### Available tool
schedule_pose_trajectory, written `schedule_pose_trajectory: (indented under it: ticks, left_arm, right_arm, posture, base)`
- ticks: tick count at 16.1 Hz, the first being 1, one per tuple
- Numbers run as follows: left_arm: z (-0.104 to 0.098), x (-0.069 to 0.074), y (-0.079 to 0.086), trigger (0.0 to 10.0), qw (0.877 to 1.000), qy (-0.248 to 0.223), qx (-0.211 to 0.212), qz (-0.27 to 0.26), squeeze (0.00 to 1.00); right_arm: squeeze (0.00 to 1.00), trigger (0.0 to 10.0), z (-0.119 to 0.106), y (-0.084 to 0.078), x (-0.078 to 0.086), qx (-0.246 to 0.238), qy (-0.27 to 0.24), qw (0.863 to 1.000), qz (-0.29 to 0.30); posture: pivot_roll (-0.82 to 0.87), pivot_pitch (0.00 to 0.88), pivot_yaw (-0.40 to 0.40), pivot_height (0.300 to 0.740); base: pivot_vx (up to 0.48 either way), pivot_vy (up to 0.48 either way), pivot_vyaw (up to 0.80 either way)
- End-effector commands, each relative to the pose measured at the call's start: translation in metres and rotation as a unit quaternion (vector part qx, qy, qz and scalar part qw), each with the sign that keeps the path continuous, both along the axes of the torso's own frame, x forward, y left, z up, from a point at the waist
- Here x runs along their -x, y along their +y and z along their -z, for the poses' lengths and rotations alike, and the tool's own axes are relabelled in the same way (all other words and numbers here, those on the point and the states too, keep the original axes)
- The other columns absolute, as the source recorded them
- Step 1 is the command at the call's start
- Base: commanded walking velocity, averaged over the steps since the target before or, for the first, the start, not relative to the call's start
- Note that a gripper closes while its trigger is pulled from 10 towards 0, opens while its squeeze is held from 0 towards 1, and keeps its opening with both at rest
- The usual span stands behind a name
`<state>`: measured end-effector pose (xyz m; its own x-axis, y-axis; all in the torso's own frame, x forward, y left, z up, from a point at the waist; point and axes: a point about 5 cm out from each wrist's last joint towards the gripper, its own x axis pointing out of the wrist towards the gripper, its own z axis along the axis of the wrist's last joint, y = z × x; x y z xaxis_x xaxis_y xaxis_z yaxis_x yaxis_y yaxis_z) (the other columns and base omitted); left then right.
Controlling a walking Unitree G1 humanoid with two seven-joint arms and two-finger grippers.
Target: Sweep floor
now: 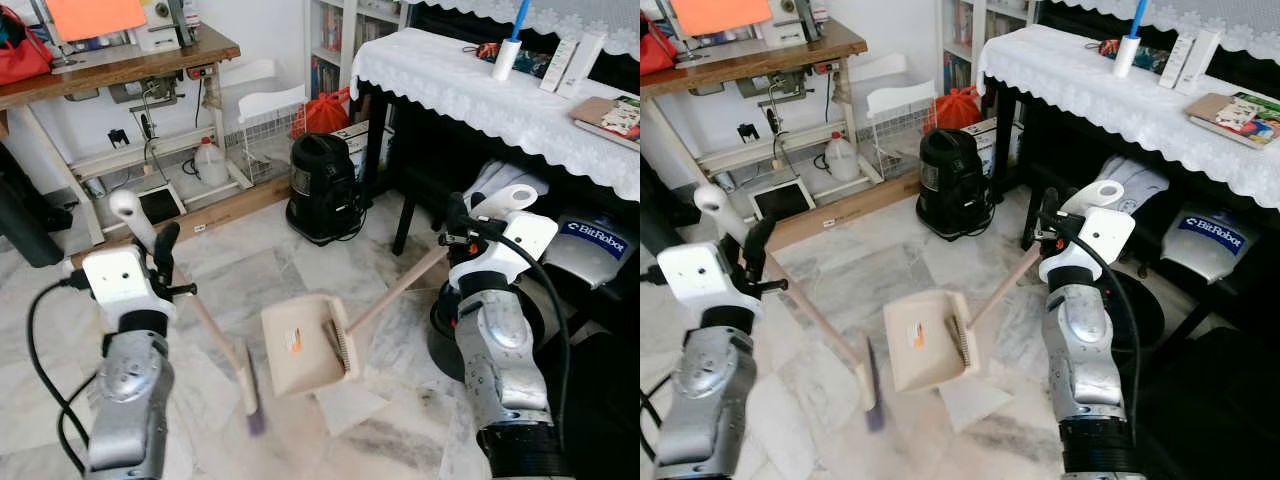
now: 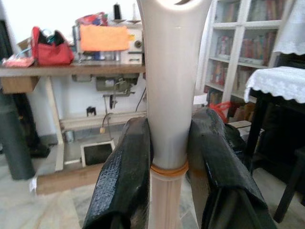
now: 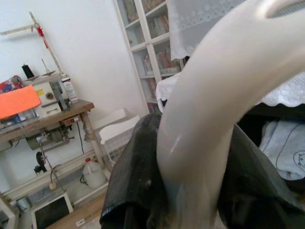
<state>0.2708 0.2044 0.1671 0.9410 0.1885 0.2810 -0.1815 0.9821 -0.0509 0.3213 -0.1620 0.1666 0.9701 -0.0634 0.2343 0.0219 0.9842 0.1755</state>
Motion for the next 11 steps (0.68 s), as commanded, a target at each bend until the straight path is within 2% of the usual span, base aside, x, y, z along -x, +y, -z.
schedule_pose_trajectory:
  ticks: [1,4,5,7,9,11]
  left_arm:
    - [-0.008,0.000,0.001,10.0,1.000,-0.018,-0.016,0.009,0.00]
    - [-0.011,-0.007,-0.004,10.0,0.999,-0.016,-0.019,0.026,0.00]
    - [-0.016,-0.009,-0.007,10.0,0.999,-0.022,-0.018,0.025,0.00]
    - [-0.015,-0.005,-0.008,10.0,0.999,-0.022,-0.018,0.018,0.00]
    - [-0.011,-0.001,-0.009,10.0,0.999,-0.019,-0.021,0.017,0.00]
    - [-0.008,0.000,-0.008,10.0,1.000,-0.016,-0.022,0.015,0.00]
  right_arm:
    - [0.00,10.0,-0.006,0.004,0.001,-0.008,-0.016,1.000,0.000]
    - [0.00,10.0,-0.001,0.002,0.011,-0.003,-0.008,1.000,0.016]
    - [0.00,10.0,0.003,-0.006,0.026,0.013,-0.006,0.999,0.044]
    - [0.00,10.0,0.014,-0.006,0.038,0.026,0.012,0.998,0.047]
    - [0.00,10.0,0.018,-0.003,0.042,0.040,0.021,0.998,0.039]
    - [0.00,10.0,0.010,-0.007,0.039,0.030,0.010,0.998,0.049]
  posture:
    - [-0.07,0.000,0.016,0.740]
    - [-0.10,0.000,0.048,0.740]
    - [-0.09,0.000,0.060,0.740]
    - [-0.09,0.000,0.061,0.740]
    - [-0.09,0.000,0.046,0.740]
    - [-0.10,0.000,0.037,0.740]
  base:
    - [0.000,0.000,0.00]
    - [0.000,0.000,0.00]
    - [0.000,0.000,0.00]
    - [0.000,0.000,0.00]
    - [0.000,0.000,0.00]
    - [0.000,0.000,0.00]
